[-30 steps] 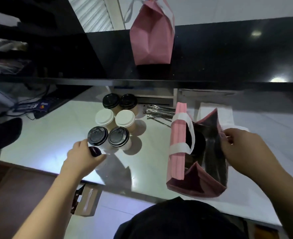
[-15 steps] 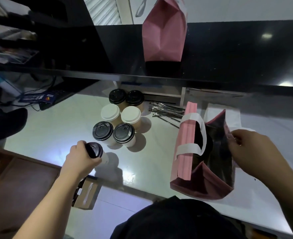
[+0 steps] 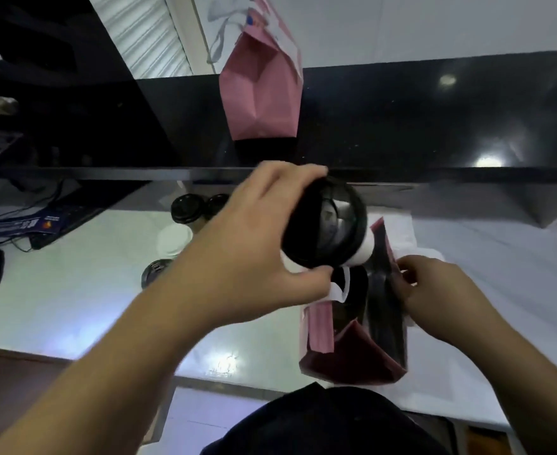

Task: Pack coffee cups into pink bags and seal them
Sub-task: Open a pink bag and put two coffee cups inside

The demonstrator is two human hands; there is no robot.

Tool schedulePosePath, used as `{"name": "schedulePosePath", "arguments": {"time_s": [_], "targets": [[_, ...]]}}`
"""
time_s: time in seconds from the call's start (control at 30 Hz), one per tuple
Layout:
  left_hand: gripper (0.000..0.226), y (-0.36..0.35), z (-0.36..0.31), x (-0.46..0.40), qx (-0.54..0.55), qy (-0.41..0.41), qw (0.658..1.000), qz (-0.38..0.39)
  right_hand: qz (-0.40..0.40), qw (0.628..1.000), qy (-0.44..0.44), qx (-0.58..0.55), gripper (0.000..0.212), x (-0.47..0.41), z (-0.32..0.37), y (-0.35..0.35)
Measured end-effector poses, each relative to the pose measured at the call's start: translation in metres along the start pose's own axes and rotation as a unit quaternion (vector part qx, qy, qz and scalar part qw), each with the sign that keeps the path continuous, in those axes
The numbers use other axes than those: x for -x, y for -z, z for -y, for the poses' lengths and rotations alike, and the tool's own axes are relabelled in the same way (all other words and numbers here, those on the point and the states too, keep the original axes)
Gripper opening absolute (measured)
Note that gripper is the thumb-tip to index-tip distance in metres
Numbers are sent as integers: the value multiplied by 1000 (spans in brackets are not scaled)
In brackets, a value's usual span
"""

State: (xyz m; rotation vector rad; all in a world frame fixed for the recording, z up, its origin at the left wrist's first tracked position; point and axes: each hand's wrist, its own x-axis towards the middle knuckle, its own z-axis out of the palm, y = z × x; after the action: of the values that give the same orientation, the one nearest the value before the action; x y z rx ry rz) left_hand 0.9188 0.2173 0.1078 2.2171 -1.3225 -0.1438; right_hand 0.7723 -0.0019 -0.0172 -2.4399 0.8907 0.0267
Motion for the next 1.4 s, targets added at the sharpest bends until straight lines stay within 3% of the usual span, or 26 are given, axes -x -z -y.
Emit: {"name": "schedulePosePath", "arguments": {"time_s": [0.13,0.27,0.4,0.53,0.77,0.93,1.2,1.4], "targets": [[94,-44,-10,-46,-92,-62,986,128,-2,1000,-3,-7,23,4,-4,1],[93,-82,-3,-67,-144,-77,962,217,-17,1000,2,-8,34,8,-10,6],[88,-112,-6,-72,-192,-90,932,295,-19,1000,-9,-6,32,11,-13,8],[82,-118,-11,-79,-199,-115,924,305,-21,1000,-20,-2,31,11,-14,10],[87,-118,8,-71,-205,-87,900,375,-28,999,-17,-2,30,13,-14,13],[87,-144,26,-55,-244,-111,894,359,-27,999,-15,-10,30,15,-15,8],[76,-167,36,-42,-215,-109,911,334,-33,999,1,-11,28,16,-18,6],[78,-173,41,-31,-226,-107,905,344,-25,1000,7,-18,32,15,-18,6]]}}
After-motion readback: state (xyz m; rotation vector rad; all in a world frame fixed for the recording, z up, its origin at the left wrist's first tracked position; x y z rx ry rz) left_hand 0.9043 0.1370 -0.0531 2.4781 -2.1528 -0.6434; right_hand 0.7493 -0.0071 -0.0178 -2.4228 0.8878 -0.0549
